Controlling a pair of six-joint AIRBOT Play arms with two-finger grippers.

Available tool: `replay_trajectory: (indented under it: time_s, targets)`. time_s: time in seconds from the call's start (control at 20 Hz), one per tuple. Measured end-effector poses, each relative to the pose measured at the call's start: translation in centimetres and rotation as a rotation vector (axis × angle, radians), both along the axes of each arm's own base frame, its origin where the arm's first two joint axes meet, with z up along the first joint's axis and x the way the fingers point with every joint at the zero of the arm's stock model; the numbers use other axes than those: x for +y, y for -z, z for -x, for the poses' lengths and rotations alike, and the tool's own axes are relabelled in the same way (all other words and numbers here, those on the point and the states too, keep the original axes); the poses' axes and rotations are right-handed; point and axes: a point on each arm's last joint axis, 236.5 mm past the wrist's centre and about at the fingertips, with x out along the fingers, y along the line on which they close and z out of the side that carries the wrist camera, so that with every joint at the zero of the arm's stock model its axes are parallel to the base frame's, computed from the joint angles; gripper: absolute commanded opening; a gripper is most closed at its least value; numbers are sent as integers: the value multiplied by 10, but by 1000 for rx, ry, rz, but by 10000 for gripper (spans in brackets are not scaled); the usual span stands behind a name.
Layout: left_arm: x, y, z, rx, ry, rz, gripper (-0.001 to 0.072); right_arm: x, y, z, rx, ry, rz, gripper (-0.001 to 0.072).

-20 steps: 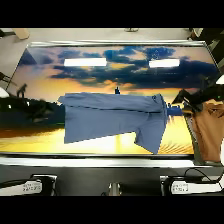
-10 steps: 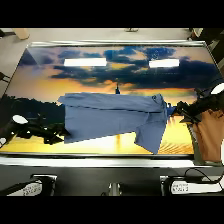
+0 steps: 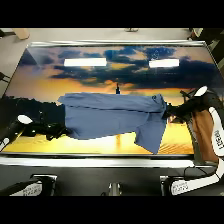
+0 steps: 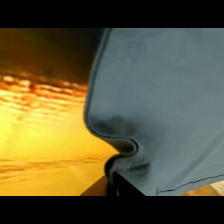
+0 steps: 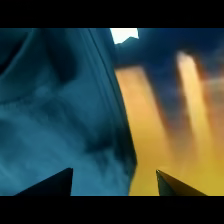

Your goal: Fold the shirts.

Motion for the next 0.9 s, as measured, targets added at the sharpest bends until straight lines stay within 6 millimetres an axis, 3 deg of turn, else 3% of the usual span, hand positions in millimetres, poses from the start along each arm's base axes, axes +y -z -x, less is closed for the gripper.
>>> replay_trajectory:
  time_s: [0.05, 0.1, 0.25, 0.3, 0.35, 0.45, 0.55, 0.6, 0.65, 0.7, 0.75, 0.8, 0.9]
  targets:
    - [0, -3, -3, -13, -2, -1, 26, 5, 5, 1, 15, -4, -8, 188]
    - [1, -7, -6, -26, -2, -3, 25, 7, 10, 1, 21, -9, -7, 26]
    - [4, -31, -28, -110, -3, -12, 23, 14, 8, -9, -2, -11, -15, 25]
    - [9, -51, -45, -182, -1, -23, 22, 7, -2, -23, -62, -17, 21, 25]
    - [14, -79, -66, -278, 0, -40, 23, 4, -27, -37, -133, -13, 31, 25]
    - [30, -171, -112, -549, -1, -94, 23, 1, -105, -74, -356, -15, 72, 25]
    - [48, -307, -139, -889, -24, -176, 23, -6, -232, -103, -701, 10, 145, 26]
    - [56, -387, -136, -1078, -44, -230, 23, -7, -311, -103, -905, 22, 193, 26]
    - [61, -457, -120, -1240, -59, -286, 23, -7, -385, -89, -1094, 28, 246, 26]
    - [63, -522, -94, -1396, -71, -356, 23, -6, -459, -61, -1288, 39, 310, 26]
    - [62, -570, -65, -1516, -78, -415, 23, -4, -516, -26, -1439, 51, 370, 26]
    - [60, -612, -33, -1630, -96, -466, 23, -2, -563, 13, -1564, 69, 423, 26]
    - [52, -657, 18, -1757, -115, -530, 23, 7, -614, 79, -1709, 96, 475, 26]
